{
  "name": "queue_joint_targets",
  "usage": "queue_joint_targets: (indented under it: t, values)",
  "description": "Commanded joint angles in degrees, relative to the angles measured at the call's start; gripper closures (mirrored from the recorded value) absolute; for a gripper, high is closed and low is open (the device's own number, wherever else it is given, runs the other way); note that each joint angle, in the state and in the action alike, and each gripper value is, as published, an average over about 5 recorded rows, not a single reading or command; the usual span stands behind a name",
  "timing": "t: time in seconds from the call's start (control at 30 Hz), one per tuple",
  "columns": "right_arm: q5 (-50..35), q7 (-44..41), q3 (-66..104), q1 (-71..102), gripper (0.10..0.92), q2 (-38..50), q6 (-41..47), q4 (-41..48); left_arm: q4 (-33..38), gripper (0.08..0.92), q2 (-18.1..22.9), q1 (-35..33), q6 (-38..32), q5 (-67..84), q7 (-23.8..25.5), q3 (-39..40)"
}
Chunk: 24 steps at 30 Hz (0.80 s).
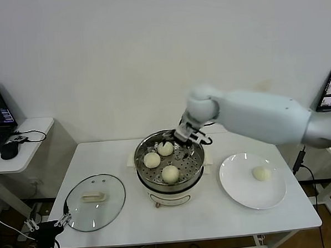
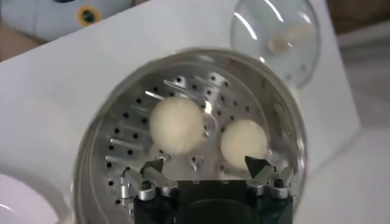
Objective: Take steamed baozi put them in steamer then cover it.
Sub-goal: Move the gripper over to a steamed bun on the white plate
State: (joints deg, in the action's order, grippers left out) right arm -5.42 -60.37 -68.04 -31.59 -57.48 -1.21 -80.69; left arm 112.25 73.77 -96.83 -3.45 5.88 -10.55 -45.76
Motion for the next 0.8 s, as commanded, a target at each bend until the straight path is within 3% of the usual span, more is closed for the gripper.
queue_joint_targets:
  t: [0.03,0.37,0.8]
  values:
    - [-5.73,-0.26,2.45,-1.16,0.203,17.94,18.36,-5.88,-0.32,0.177,-2.14,0.57,0.03,0.19,0.14,0.42]
    - [3.14,-2.25,7.53,9.30,0.203,32.35,14.85,-5.08,-1.16,0.177,-3.13,2.45,0.47,-0.88,0.39,3.60]
    - [16.36,-2.71,27.45,34.74,0.203,29.35,8.70,7.38,-1.85,0.177,-2.76,2.65,1.24,-1.95,0.49,3.48]
